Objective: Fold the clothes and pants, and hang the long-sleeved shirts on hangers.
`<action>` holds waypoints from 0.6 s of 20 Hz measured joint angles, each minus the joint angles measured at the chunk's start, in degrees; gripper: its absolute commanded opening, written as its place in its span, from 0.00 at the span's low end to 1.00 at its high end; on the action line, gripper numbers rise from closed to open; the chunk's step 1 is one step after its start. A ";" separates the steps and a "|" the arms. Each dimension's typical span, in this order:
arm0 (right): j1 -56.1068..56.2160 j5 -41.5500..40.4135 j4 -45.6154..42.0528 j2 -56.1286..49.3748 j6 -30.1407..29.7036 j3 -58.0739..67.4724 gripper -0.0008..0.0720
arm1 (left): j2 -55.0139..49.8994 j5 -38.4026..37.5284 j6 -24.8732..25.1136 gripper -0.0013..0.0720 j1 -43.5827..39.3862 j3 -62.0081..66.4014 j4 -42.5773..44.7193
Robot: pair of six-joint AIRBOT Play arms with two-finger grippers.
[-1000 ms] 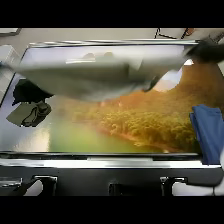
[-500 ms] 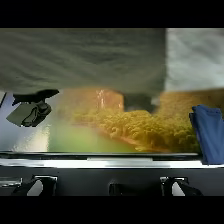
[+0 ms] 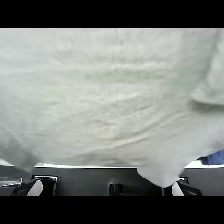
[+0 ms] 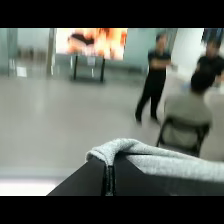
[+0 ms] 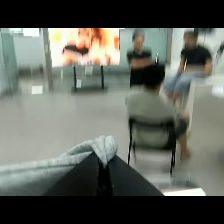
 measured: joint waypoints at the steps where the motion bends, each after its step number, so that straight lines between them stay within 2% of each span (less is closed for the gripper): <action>1: 0.02 4.31 0.26 -2.71 0.04 -1.03 0.07 | -1.55 -2.29 -0.07 0.06 -0.44 -3.72 -0.02; 4: 1.38 17.20 1.51 -14.56 0.44 -7.13 0.07 | -8.13 -4.81 0.81 0.06 -3.13 -17.51 0.07; 6: 4.20 21.03 0.63 -22.75 0.57 -11.80 0.07 | -14.27 -3.80 1.44 0.06 -5.09 -25.49 0.74; 9: 9.31 20.09 -1.03 -36.46 4.42 -16.41 0.07 | -25.92 -0.63 1.57 0.07 -7.48 -31.50 0.90; 12: 12.11 12.13 0.48 -46.62 9.14 -18.05 0.07 | -37.81 2.80 1.36 0.07 -8.59 -30.12 -1.18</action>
